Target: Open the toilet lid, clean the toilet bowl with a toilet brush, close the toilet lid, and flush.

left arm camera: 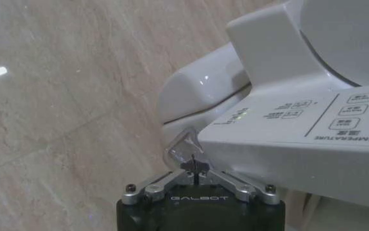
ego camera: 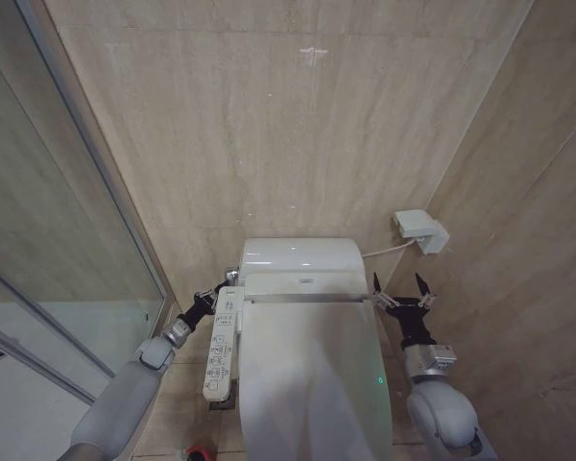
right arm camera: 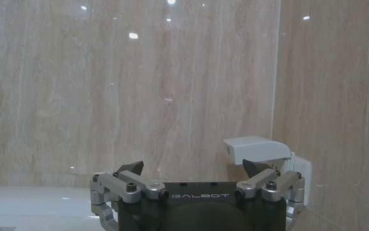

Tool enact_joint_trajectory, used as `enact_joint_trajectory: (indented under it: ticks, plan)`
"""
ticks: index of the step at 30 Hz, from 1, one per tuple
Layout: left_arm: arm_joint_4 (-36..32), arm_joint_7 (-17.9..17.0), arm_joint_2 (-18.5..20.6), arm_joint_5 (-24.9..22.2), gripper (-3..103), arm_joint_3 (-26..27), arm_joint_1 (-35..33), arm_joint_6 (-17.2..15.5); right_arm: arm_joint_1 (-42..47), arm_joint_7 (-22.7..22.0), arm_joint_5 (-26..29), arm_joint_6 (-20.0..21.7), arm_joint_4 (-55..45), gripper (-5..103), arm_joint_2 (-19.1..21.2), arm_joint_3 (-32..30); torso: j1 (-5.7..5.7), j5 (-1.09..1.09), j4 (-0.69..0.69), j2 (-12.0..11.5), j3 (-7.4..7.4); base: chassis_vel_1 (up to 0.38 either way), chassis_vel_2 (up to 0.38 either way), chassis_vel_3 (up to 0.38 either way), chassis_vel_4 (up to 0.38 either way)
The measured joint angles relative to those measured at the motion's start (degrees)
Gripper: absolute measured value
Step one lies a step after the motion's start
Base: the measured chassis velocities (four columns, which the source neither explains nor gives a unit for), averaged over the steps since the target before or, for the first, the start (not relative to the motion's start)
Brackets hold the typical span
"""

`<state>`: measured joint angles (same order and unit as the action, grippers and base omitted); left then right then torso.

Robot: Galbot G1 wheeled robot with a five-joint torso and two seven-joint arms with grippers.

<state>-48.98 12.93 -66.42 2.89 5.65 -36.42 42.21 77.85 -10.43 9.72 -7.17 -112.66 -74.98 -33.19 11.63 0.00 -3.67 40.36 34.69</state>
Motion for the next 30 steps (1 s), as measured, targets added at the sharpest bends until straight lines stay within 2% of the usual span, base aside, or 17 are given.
enact_joint_trajectory:
  ticks: [12, 16, 21, 24, 25, 26, 29, 30]
  plan:
    - [-0.6, 0.2, -0.4, 0.2, 0, 1.4, -1.1, -0.1, 0.0, 0.0, 0.0, 0.0, 0.0, 100, 0.0, 0.0, 0.00, 0.00, -0.01, 0.0, 0.00, 0.000, 0.000, 0.000, 0.000]
    - [-2.3, 0.2, -1.3, 0.5, 0, 4.9, -4.2, -0.8, 0.0, 0.0, 0.0, 0.0, 0.0, 100, 0.0, 0.0, 0.00, -0.02, -0.05, 0.0, 0.00, 0.000, 0.000, 0.000, 0.000]
    - [-4.8, -1.4, -1.7, 0.3, 0, 8.6, -8.9, -1.9, 0.0, 0.0, 0.0, 0.0, 0.0, 100, 0.0, 0.0, 0.00, -0.02, 0.00, 0.0, 0.00, 0.000, 0.000, 0.000, 0.000]
    - [-7.3, -5.6, -1.6, -0.2, 0, 10.9, -11.5, -3.1, 0.0, 0.0, 0.0, 0.0, 0.0, 100, 0.0, 0.0, 0.00, -0.02, 0.01, 0.0, 0.00, 0.000, 0.000, 0.000, 0.000]
    - [-7.3, -5.6, -1.6, -0.2, 0, 10.9, -11.5, -3.1, 0.0, 0.0, 0.0, 0.0, 0.0, 100, 0.0, 0.0, 0.00, -0.02, 0.01, 0.0, 0.00, 0.000, 0.000, 0.000, 0.000]
    - [-8.8, -7.4, -1.4, -0.9, 0, 11.3, -12.2, -4.5, 0.0, 0.0, 0.0, 0.0, 0.0, 100, 0.0, 0.0, 0.00, -0.02, 0.01, 0.0, 0.00, 0.000, 0.000, 0.000, 0.000]
    - [-17.2, -14.8, -0.9, -5.9, -3, 12.3, -14.9, -12.6, 0.0, 0.0, 0.0, 0.0, 0.0, 100, 0.0, 0.0, 0.00, -0.01, 0.00, 0.0, 0.00, 0.000, 0.000, 0.000, 0.000]
    - [-17.2, -14.8, -0.9, -5.9, -3, 12.3, -14.9, -12.6, 0.0, 0.0, 0.0, 0.0, 0.0, 100, 0.0, 0.0, 0.00, -0.01, 0.00, 0.0, 0.00, 0.000, 0.000, 0.000, 0.000]
